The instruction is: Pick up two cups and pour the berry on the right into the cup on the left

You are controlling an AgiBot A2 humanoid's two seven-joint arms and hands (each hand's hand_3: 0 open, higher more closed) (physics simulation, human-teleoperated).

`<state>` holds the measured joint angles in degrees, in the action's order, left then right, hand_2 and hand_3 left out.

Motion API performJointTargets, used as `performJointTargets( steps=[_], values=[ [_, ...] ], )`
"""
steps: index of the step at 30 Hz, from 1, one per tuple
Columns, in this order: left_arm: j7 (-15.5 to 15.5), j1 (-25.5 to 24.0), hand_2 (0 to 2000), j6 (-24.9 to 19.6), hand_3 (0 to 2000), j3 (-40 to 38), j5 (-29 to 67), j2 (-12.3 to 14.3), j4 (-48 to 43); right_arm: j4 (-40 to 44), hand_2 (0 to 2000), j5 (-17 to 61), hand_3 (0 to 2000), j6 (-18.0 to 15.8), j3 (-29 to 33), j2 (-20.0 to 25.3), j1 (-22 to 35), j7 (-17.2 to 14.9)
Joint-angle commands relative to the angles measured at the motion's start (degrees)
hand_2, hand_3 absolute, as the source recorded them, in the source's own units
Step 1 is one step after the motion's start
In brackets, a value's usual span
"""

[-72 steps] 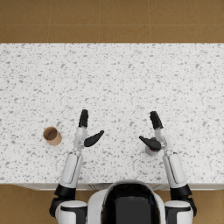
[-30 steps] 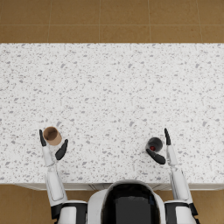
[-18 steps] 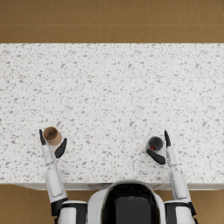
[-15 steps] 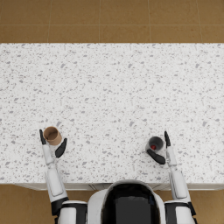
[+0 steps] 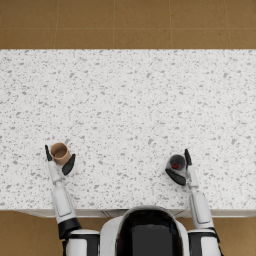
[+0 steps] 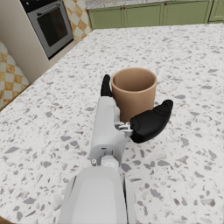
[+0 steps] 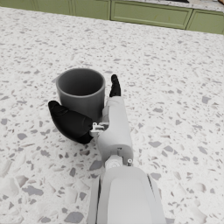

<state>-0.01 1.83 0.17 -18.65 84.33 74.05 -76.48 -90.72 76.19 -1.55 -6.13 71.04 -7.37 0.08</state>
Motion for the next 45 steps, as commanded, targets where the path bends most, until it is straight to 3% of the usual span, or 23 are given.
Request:
performJointTargets(
  steps=[1,10,11,12,13,14,15,21,26,36,37,45],
  values=[
    [0.0,3.03,0,-0.01,0,-0.13,0.0,-0.63,3.57,1.47,0,0.0,0,-0.06,-0.11,0.49,1.2,0.01],
    [-0.15,7.52,0,0.29,0,0.25,0.02,-0.96,10.74,1.74,0,0.01,0,0.92,-1.14,1.67,2.04,0.02],
    [-0.18,7.47,1361,0.33,327,0.45,0.02,-0.91,10.83,1.01,0,0.01,0,1.12,-1.08,1.73,1.99,0.01],
    [-0.16,7.32,2000,-1.03,653,0.2,0.05,-0.92,10.73,0.83,1361,0.01,327,1.15,-1.06,1.7,1.53,-0.03],
    [-0.14,6.86,2000,-2.19,980,0.6,0.09,-0.92,10.14,0.42,2000,0.03,653,-0.84,-0.73,1.67,1.24,-0.09],
    [-0.09,6.27,2000,-3.01,1280,1.15,0.09,-0.9,9.14,0.7,2000,0.03,980,-3.26,-0.24,1.79,1.41,-0.15],
    [-0.02,6.83,2000,-3.32,1280,1.62,0.1,-1.06,10.43,0.78,2000,0.03,1280,-4.66,0.28,1.88,1.34,-0.15],
    [0.17,2.47,2000,-4.95,1280,4.71,0.04,-0.12,-3.94,-1.61,2000,0.03,1280,-4.23,1.37,2.81,2.26,0.42],
    [-0.07,1.01,2000,-3.49,1280,12.31,0.02,0.6,-16.45,-6.48,2000,0.02,1280,-2.7,1.16,4.82,8.18,0.38],
    [-0.21,8.49,2000,-2.97,1280,26.72,1.79,3.25,-16.75,-0.08,2000,0.01,1280,-2.99,-1.91,10.48,24.21,0.26],
    [-0.27,8.94,2000,-2.88,1280,29.85,3.6,3.8,-17.96,2.06,2000,1.78,1280,-2.96,-2.77,12.01,27.35,0.3],
    [-0.27,9.84,2000,-2.96,1280,34.66,9.59,5.32,-18.21,3.28,2000,16.26,1280,-3.34,-5.58,14.52,33.54,0.2]
  ],
)
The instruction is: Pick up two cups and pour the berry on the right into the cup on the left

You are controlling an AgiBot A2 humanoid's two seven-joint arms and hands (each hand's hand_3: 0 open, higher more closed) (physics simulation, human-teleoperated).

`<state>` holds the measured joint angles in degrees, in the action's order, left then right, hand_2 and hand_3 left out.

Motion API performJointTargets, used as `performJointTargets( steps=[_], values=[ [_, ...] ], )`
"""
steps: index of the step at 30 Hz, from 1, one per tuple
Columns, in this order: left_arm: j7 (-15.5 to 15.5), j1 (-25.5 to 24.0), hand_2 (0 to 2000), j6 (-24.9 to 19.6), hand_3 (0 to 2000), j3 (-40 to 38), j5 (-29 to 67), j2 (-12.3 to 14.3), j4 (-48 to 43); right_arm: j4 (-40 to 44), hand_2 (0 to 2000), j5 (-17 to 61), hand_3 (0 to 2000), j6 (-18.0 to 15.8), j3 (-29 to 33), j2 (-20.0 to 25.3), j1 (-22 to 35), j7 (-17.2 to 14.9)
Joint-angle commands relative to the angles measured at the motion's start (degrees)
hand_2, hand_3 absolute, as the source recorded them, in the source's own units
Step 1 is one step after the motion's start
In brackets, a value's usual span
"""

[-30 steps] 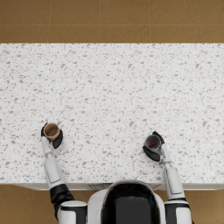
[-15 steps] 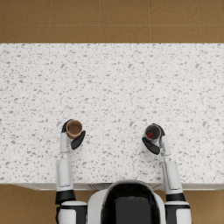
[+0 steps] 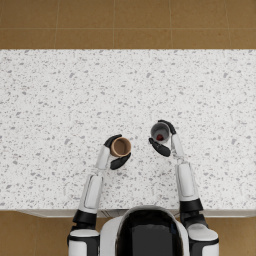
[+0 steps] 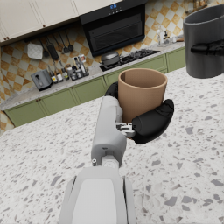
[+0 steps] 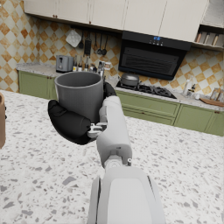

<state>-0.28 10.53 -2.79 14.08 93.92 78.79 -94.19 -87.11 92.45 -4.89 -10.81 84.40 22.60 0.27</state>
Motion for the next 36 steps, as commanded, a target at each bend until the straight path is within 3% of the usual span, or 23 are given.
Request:
performJointTargets(
  steps=[1,36],
  values=[
    [0.01,1.17,2000,0.01,1280,2.05,0.13,0.71,-0.47,-0.34,2000,1.82,1280,-0.01,-1.41,1.33,3.79,-0.01],
    [0.13,2.27,2000,0.41,1280,1.67,0.43,4.34,3.06,-12.56,2000,66.11,1280,-1.06,-7.83,3.75,4.57,0.19]
  ],
)
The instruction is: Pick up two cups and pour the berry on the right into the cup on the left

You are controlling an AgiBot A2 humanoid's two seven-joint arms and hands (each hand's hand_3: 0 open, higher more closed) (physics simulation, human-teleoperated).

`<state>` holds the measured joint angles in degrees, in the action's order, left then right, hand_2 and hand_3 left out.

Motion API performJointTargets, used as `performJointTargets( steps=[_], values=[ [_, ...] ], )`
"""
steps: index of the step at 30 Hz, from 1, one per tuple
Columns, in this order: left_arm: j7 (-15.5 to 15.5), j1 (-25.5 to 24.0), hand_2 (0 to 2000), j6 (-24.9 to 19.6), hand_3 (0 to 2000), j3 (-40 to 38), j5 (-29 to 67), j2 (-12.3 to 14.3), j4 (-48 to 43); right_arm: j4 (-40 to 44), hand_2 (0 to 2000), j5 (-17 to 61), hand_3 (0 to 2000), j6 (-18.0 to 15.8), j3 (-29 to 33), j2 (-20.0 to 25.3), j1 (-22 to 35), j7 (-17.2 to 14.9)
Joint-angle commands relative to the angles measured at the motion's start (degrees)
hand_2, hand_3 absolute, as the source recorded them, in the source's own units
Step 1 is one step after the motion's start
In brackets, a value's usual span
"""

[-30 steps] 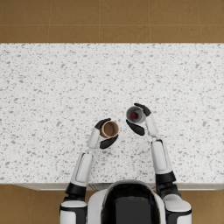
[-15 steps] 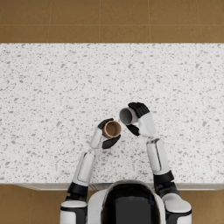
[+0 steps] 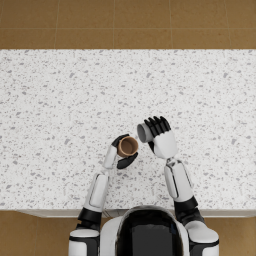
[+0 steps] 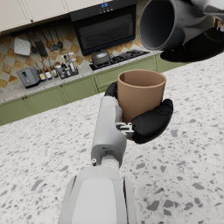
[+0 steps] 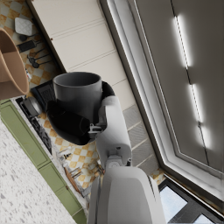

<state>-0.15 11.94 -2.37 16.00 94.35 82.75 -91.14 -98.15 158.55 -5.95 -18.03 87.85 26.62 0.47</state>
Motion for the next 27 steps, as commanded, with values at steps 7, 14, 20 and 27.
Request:
performJointTargets(
  steps=[7,14,20,27],
  values=[
    [0.0,1.38,2000,-0.06,1280,0.02,0.0,1.11,0.71,-3.58,2000,12.91,1280,0.32,-3.26,0.69,0.22,0.09],
    [0.02,2.12,2000,-0.13,1280,-0.41,0.0,1.9,1.82,-5.23,2000,25.78,1280,0.08,-4.87,0.99,-0.34,0.04],
    [0.01,2.65,2000,-0.12,1280,-0.89,0.0,2.47,2.63,-5.76,2000,32.88,1280,0.19,-4.75,1.22,-0.79,0.0],
    [0.0,2.76,2000,-0.04,1280,-1.13,-0.01,2.91,2.21,-6.34,2000,44.18,1280,0.1,-4.47,1.68,-1.17,0.06]
  ],
)
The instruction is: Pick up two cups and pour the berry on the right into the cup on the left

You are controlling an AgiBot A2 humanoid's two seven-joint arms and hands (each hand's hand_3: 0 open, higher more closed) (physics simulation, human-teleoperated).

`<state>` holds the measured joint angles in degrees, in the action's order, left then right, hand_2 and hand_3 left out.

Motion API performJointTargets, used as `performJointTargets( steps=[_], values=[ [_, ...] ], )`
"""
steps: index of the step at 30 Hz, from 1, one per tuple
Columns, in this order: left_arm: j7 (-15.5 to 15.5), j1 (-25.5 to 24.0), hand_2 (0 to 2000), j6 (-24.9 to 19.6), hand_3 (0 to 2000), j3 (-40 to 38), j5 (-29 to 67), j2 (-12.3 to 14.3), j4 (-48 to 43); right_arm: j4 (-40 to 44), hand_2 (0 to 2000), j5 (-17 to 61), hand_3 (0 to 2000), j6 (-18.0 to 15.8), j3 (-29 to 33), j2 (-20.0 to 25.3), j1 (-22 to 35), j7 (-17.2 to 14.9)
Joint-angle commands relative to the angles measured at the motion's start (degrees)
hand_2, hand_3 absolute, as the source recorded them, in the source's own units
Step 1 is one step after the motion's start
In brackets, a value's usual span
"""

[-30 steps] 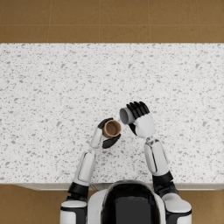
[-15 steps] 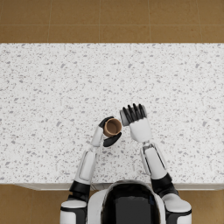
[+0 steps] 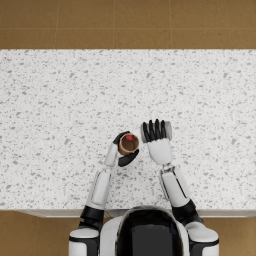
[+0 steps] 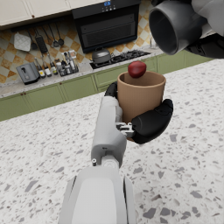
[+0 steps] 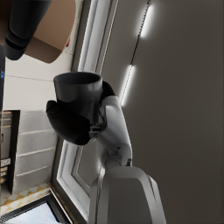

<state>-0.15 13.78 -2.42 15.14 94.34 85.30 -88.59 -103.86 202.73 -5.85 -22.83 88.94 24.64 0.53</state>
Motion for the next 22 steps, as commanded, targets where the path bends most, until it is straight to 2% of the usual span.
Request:
performJointTargets(
  steps=[1,4,7,22],
  values=[
    [-0.01,1.06,2000,0.01,1280,-0.34,0.0,0.46,0.08,-0.85,2000,1.83,1280,0.08,0.16,0.72,0.83,-0.01],
    [0.03,0.87,2000,0.03,1280,-0.46,0.0,0.55,-0.34,-0.9,2000,5.91,1280,0.51,-0.59,-0.27,1.42,-0.05],
    [0.04,-0.67,2000,-0.05,1280,-1.32,0.0,0.14,-2.17,-1.45,2000,7.4,1280,0.73,-0.22,-0.02,-0.32,-0.06],
    [0.03,-1.39,2000,-0.17,1280,-1.23,0.0,0.05,-1.72,-0.91,2000,8.25,1280,0.92,-0.39,-0.36,-1.28,-0.04]
  ],
)
